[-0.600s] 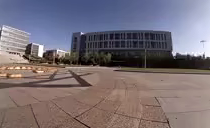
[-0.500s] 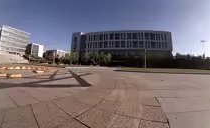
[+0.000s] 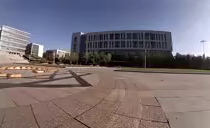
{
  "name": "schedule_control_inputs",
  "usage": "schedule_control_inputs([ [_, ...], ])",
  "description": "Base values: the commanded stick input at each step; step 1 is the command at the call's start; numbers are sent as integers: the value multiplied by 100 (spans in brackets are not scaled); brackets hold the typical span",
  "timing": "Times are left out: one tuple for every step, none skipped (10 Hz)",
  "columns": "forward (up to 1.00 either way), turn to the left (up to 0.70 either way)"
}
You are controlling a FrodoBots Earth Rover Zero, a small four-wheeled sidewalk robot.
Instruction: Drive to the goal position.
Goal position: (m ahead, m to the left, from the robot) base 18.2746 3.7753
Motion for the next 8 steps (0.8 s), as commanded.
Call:
schedule_control_inputs([
  [70,0],
  [70,0],
  [70,0],
  [70,0],
  [70,0],
  [70,0],
  [70,-7],
  [70,-29],
])
